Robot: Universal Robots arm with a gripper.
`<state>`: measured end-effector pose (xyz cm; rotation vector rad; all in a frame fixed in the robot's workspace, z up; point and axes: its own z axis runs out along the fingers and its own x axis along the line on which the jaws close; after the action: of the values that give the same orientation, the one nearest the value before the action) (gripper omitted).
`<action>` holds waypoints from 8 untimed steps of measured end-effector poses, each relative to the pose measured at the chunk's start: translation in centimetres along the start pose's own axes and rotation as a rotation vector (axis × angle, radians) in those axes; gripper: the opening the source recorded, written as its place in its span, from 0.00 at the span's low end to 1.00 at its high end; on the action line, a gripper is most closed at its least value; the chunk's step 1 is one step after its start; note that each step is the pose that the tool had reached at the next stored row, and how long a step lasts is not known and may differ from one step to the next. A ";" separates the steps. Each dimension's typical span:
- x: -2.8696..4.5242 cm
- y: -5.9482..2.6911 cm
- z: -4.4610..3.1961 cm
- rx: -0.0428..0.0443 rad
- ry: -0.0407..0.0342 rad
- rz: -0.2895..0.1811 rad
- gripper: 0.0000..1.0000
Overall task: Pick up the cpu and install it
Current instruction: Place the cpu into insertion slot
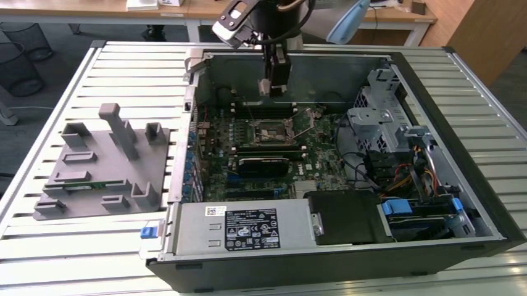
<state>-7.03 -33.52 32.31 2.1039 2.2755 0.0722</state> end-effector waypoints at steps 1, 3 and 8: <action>0.01 0.00 0.08 -0.0057 -0.0003 0.000 0.53; 0.02 -0.02 0.29 -0.0134 -0.0009 0.000 0.53; 0.04 -0.07 1.20 -0.0139 0.0035 0.000 0.53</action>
<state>-7.03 -33.49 31.11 2.0991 2.2700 0.0915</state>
